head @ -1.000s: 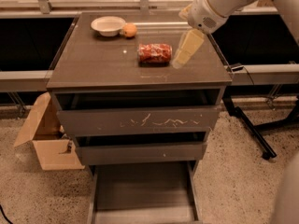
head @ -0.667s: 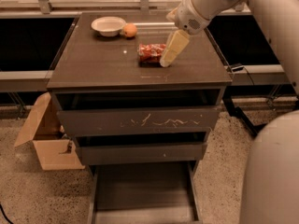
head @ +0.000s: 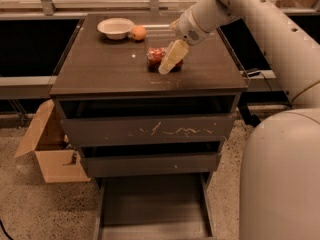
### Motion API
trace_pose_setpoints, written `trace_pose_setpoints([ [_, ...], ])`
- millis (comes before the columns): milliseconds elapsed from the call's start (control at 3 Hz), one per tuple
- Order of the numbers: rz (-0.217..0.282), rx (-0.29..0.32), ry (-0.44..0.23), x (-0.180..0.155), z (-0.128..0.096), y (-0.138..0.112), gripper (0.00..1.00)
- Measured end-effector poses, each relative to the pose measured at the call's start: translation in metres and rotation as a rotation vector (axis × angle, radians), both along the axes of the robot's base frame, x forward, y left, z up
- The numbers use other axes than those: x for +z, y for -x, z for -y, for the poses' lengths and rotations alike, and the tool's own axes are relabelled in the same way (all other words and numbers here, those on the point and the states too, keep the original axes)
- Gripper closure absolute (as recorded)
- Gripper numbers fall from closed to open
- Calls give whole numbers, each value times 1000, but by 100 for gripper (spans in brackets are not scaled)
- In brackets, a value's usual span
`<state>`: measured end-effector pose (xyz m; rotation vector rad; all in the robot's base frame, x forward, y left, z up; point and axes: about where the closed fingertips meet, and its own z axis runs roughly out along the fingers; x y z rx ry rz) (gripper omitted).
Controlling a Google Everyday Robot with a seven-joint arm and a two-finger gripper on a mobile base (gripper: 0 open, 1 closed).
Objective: Place coke can into bottom drawer
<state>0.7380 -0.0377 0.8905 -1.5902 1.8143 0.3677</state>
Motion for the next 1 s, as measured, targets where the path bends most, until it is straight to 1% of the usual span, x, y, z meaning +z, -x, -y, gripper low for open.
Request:
trace_pose_setpoints([
  [333,-8,-40,1,-22,-5,-18,0],
  [667,-13,-67,9,-33,-6,-25,0],
  [1000,-30,-76,29,-44,-8,-29,18],
])
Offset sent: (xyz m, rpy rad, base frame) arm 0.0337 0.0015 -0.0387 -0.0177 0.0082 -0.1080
